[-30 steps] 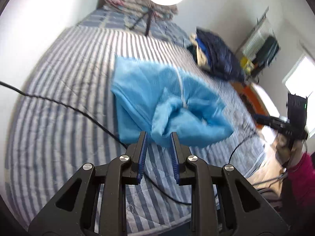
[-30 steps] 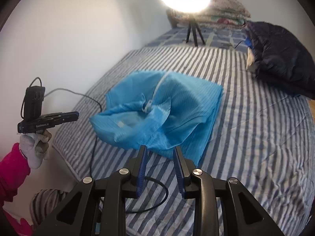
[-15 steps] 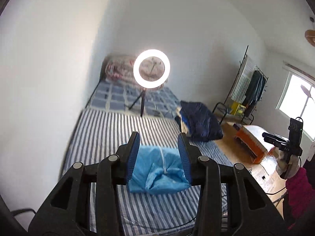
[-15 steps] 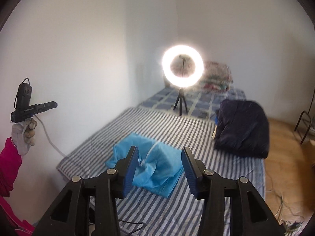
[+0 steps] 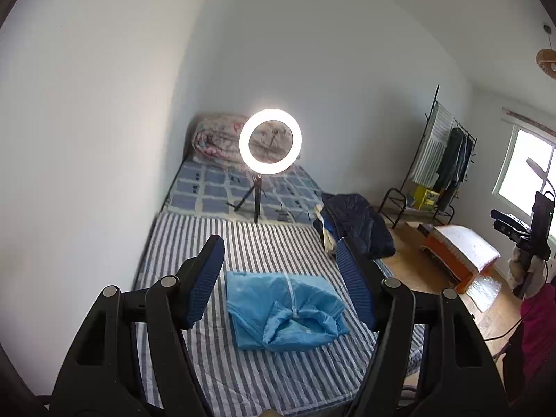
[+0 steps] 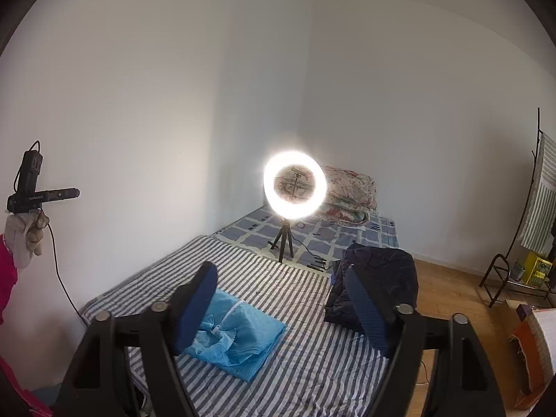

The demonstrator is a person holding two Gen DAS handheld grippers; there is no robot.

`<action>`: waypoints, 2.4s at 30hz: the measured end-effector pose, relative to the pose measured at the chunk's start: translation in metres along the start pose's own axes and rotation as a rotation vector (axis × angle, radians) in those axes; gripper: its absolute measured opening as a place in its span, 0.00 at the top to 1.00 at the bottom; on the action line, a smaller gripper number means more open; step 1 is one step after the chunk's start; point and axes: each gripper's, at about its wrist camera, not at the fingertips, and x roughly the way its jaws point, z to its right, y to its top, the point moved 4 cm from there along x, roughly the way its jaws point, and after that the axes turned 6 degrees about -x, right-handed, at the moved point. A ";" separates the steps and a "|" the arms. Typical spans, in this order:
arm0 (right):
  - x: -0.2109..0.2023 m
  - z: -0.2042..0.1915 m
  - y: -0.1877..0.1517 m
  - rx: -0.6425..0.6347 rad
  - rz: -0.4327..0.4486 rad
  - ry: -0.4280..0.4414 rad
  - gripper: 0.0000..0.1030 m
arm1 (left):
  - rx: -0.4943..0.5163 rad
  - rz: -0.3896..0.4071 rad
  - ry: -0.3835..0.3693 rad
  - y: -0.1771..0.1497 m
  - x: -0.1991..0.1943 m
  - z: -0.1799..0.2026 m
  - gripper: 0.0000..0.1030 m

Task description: Fold large clothes

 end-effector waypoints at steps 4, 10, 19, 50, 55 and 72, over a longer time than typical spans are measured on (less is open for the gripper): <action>0.033 -0.003 -0.036 0.072 -0.059 0.041 0.22 | -0.098 -0.082 0.000 -0.027 0.044 -0.029 0.33; 0.111 -0.005 -0.111 0.203 -0.191 0.111 0.22 | -0.260 -0.222 0.016 -0.071 0.127 -0.081 0.33; 0.221 -0.019 -0.205 0.293 -0.369 0.215 0.22 | -0.486 -0.397 0.042 -0.144 0.254 -0.150 0.33; 0.359 -0.040 -0.310 0.627 -0.584 0.490 0.98 | -0.518 -0.583 0.045 -0.233 0.386 -0.154 0.96; 0.352 -0.043 -0.318 0.621 -0.610 0.433 0.90 | -0.441 -0.587 0.096 -0.235 0.385 -0.143 0.90; 0.414 -0.074 -0.204 0.253 -0.424 0.313 0.72 | -0.187 -0.477 0.015 -0.168 0.428 -0.058 0.73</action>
